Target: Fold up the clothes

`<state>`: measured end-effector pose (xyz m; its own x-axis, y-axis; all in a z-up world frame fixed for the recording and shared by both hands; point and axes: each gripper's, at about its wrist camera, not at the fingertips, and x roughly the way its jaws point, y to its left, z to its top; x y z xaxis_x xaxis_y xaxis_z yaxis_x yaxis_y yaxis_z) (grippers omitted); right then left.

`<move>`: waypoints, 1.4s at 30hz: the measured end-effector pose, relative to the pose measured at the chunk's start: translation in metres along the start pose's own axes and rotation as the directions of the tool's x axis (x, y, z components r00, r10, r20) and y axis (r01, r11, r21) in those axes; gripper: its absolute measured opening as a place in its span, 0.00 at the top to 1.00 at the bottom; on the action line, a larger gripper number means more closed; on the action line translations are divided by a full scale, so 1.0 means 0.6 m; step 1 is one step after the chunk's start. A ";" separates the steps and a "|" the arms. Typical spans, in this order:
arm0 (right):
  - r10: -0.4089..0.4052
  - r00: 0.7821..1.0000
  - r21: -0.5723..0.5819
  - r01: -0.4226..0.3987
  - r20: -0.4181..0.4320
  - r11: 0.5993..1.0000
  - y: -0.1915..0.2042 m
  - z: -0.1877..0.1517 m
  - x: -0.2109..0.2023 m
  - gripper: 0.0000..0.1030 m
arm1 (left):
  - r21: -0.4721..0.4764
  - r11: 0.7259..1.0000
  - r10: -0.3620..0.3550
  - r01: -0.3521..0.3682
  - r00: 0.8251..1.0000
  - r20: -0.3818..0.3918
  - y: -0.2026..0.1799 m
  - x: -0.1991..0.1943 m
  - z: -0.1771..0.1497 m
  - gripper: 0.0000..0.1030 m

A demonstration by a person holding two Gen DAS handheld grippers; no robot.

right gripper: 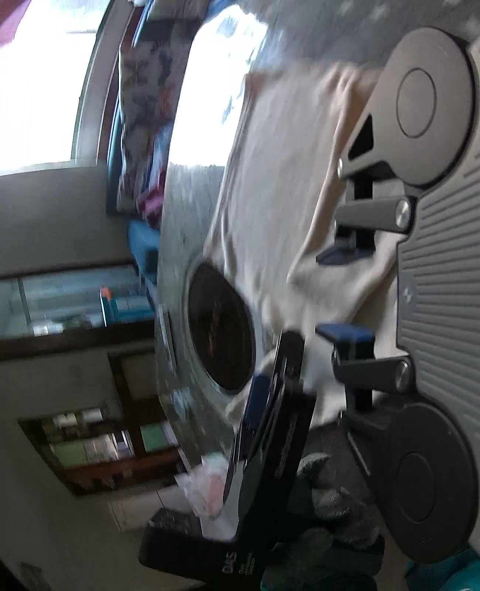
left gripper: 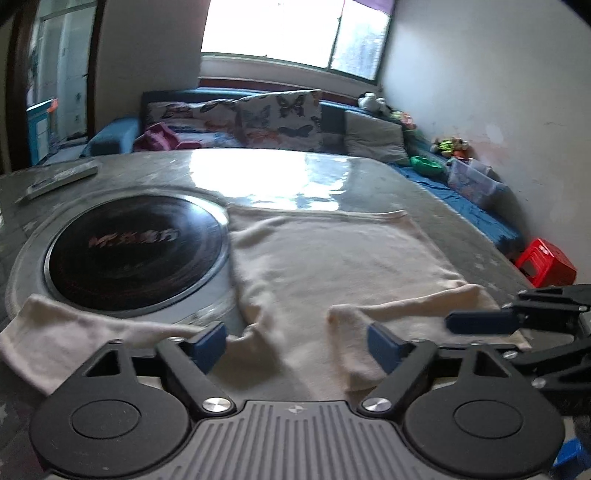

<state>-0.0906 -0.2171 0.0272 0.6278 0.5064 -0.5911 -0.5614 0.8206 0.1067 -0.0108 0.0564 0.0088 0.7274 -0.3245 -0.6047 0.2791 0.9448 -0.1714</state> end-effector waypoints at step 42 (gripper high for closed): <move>-0.284 0.954 0.070 0.278 0.101 0.958 -0.073 -0.111 -0.062 0.20 | 0.252 0.949 -0.218 0.191 0.972 0.083 -0.208 -0.028 0.157 0.91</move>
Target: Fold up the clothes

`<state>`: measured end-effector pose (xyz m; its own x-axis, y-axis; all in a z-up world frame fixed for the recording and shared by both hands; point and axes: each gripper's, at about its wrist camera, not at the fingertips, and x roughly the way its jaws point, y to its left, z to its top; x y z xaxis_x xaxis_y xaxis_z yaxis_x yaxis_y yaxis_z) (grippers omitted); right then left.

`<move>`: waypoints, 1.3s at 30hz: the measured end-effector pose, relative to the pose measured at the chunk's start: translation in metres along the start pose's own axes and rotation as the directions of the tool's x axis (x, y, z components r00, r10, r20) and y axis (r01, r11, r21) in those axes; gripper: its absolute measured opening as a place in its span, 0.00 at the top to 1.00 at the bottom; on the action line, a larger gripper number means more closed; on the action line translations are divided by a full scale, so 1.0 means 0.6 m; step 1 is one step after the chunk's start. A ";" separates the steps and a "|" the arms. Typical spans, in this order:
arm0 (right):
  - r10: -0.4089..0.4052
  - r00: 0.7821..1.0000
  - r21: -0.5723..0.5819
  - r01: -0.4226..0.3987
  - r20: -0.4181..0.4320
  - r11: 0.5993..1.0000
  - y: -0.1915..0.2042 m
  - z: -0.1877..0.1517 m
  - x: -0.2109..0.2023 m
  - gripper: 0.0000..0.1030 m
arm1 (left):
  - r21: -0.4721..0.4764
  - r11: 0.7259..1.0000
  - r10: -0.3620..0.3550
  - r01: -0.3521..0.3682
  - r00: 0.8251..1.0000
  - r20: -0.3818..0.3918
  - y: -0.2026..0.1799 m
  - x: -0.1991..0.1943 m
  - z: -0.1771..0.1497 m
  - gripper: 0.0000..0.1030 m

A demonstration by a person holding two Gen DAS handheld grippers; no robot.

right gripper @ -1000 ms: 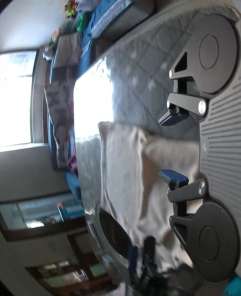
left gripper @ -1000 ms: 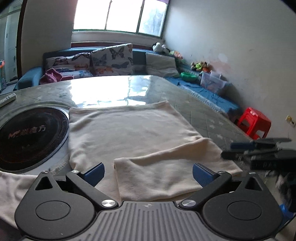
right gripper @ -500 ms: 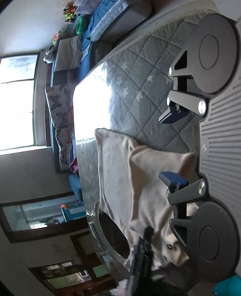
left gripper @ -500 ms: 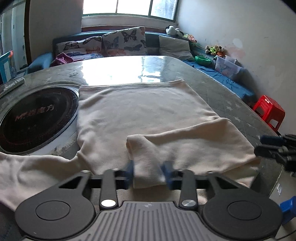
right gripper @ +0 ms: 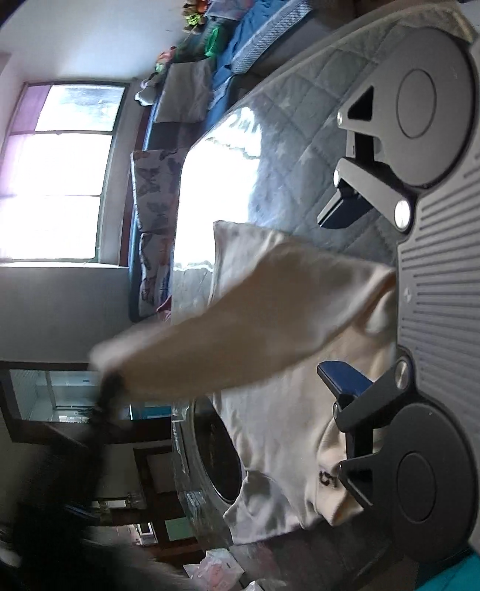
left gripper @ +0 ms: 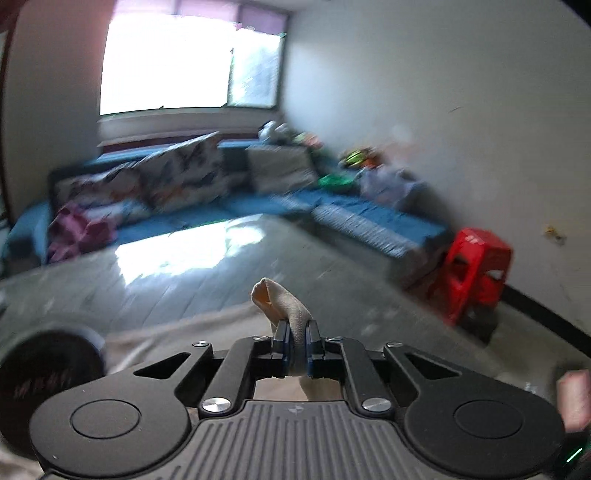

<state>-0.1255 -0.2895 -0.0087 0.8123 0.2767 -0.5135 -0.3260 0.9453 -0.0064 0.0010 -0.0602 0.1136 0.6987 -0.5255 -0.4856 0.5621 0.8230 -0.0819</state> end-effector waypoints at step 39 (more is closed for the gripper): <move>0.011 0.999 0.021 -0.010 -0.046 1.000 -0.073 0.021 -0.047 0.30 | -0.264 0.950 0.090 -0.167 0.955 -0.282 0.139 0.007 -0.196 0.86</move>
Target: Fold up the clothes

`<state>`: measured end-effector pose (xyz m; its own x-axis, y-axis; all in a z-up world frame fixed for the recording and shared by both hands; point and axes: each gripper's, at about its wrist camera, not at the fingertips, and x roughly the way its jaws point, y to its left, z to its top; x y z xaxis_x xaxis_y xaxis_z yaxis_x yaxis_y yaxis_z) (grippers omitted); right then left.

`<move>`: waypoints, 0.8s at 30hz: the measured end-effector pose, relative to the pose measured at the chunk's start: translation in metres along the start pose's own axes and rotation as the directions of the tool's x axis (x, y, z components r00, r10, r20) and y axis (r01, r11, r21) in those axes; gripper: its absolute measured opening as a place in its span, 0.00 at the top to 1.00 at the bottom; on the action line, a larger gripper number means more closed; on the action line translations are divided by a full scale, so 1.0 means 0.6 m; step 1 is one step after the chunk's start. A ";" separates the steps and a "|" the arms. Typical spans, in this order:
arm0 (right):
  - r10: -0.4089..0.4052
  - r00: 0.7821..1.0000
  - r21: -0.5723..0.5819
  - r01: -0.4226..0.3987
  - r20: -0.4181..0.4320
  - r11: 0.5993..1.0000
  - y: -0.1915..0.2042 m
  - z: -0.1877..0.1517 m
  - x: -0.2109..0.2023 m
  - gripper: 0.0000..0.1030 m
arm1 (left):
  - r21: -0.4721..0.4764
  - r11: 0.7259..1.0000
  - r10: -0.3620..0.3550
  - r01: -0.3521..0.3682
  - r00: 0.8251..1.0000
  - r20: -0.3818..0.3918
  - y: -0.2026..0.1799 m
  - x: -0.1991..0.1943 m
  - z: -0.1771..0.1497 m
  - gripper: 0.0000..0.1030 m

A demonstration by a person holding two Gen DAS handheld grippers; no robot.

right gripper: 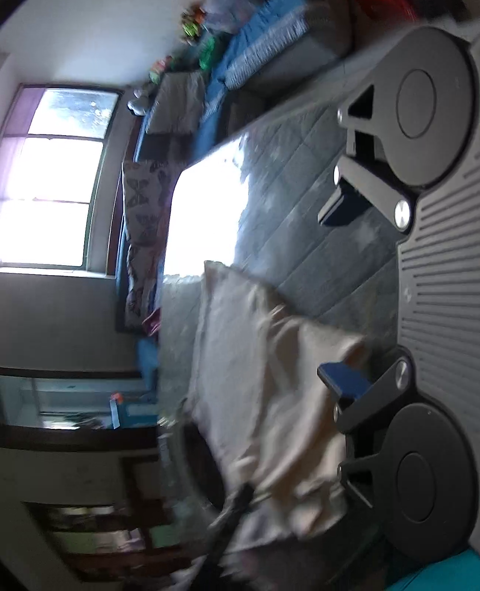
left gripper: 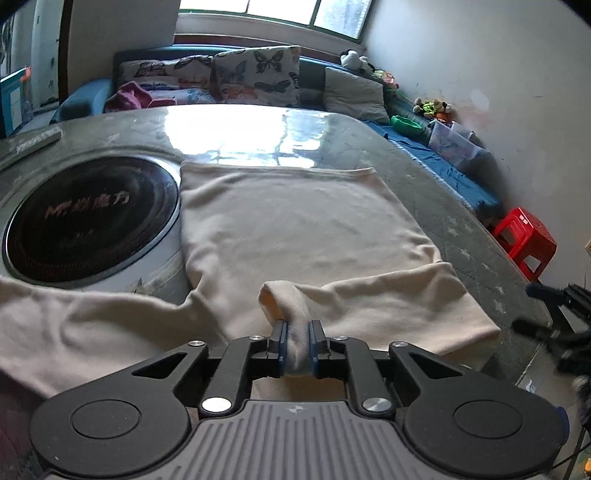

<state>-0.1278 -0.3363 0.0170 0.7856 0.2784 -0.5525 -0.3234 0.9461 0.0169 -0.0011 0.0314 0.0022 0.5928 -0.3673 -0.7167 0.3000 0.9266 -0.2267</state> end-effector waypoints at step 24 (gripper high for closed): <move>0.129 0.990 -0.049 -0.132 -0.052 0.990 0.069 0.048 0.139 0.67 | -0.040 0.998 0.060 -0.058 0.997 0.046 0.027 -0.021 -0.030 0.80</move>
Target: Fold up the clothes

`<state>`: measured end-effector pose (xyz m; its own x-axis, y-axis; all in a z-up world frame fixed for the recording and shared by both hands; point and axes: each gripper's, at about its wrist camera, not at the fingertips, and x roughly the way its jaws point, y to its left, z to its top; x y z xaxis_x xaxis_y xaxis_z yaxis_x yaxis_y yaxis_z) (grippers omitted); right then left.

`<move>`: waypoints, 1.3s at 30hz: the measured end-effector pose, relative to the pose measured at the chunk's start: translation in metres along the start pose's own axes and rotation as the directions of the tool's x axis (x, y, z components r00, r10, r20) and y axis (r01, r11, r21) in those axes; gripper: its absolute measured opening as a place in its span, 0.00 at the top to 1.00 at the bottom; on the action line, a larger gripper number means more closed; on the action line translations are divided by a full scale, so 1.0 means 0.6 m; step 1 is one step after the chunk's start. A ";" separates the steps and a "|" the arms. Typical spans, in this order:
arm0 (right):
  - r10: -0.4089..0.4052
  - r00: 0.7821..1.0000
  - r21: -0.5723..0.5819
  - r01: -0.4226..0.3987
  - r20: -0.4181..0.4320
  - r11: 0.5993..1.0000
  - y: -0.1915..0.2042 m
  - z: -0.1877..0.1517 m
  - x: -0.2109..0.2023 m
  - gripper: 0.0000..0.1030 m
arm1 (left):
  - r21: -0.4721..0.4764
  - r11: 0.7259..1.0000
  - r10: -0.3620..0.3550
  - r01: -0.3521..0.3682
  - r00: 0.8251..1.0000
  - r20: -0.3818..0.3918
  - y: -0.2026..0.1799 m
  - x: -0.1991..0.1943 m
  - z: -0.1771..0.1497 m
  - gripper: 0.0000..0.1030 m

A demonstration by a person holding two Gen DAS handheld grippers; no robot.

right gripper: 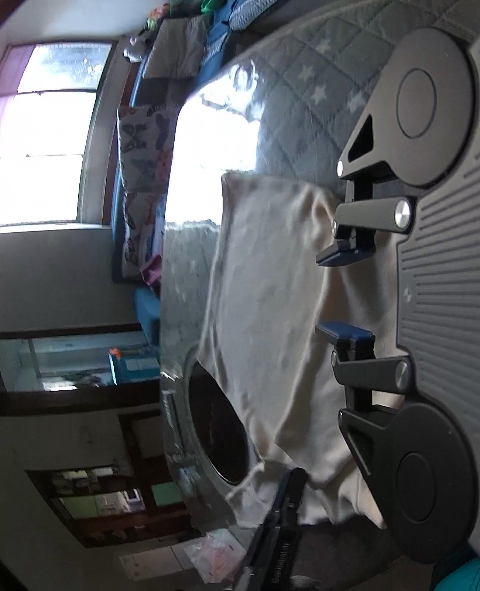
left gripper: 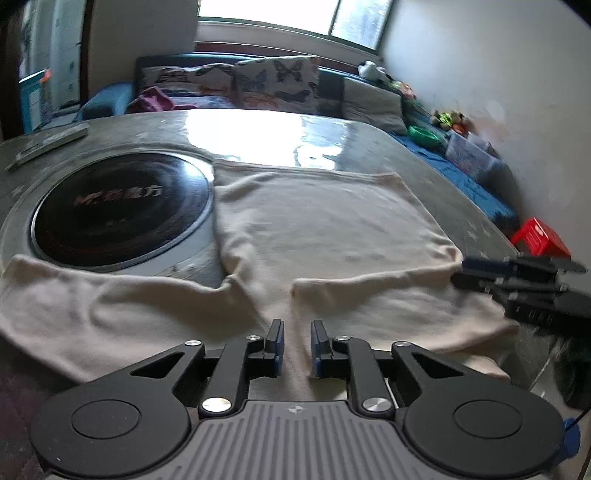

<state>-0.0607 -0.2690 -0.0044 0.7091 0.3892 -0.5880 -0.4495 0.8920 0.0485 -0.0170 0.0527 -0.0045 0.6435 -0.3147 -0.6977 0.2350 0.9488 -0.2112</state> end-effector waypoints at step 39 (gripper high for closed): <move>0.151 0.988 -0.158 -0.144 0.032 0.977 0.140 0.041 0.010 0.34 | -0.460 0.791 0.484 -0.403 0.873 0.067 0.296 -0.065 -0.005 0.90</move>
<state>-0.0806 -0.1859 0.0161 0.6498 0.5266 -0.5481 -0.6274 0.7787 0.0043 -0.0026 0.2333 -0.0170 0.7243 0.1826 -0.6649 -0.4087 0.8903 -0.2008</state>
